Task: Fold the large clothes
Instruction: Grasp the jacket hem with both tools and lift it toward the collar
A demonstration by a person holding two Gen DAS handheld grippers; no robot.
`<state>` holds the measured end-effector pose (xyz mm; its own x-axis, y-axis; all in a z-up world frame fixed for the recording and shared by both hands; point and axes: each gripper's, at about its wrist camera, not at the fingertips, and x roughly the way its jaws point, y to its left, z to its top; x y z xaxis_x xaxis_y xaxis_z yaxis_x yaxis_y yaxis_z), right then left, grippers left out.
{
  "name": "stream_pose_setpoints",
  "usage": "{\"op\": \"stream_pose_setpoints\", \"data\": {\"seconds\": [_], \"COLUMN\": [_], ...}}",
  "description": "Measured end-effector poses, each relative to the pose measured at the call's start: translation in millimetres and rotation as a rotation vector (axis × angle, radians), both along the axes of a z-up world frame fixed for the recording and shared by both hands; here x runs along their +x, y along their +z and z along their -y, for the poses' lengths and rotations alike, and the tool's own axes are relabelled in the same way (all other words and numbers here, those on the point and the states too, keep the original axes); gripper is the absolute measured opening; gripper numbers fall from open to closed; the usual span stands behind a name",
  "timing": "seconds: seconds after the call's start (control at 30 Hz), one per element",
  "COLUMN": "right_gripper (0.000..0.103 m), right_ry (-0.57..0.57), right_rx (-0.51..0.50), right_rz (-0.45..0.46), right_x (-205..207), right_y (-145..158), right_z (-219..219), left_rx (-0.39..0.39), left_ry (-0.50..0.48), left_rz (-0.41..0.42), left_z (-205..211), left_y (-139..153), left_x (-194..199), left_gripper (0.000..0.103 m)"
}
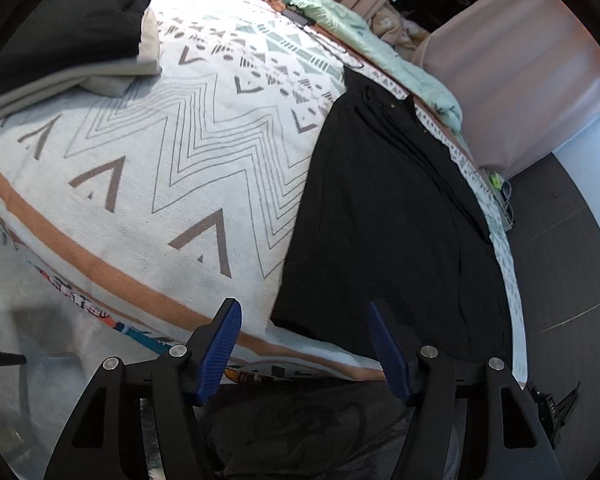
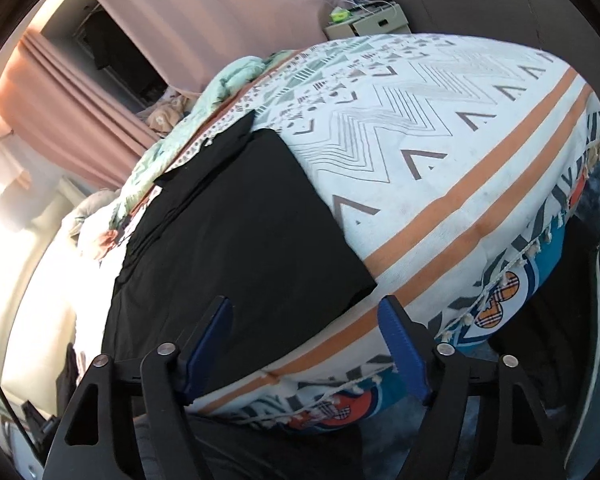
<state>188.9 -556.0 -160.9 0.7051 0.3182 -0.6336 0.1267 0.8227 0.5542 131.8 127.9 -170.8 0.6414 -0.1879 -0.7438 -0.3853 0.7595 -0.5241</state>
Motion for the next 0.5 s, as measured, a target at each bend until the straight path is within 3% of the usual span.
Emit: {"op": "stream_pose_setpoints", "data": {"seconds": [0.13,0.4,0.5], "right_gripper": [0.067,0.067,0.067], "right_ry": [0.004,-0.075,-0.086], "right_rx": [0.009,0.064,0.101], "right_rz": [-0.003,0.031,0.018], "right_x": [19.2,40.0,41.9], "right_y": [-6.1,-16.2,-24.6], "right_z": [4.7,25.0,32.6], "left_rx": [-0.033,-0.069,-0.083], "left_ry": [0.002,-0.031,-0.059], "left_rz": [-0.035,-0.032,-0.045], "left_z": [-8.0,-9.0,-1.8], "left_y": [-14.9,-18.5,-20.7], "left_x": [14.0,28.8,32.7], "left_gripper": [0.06,0.059,0.051]}}
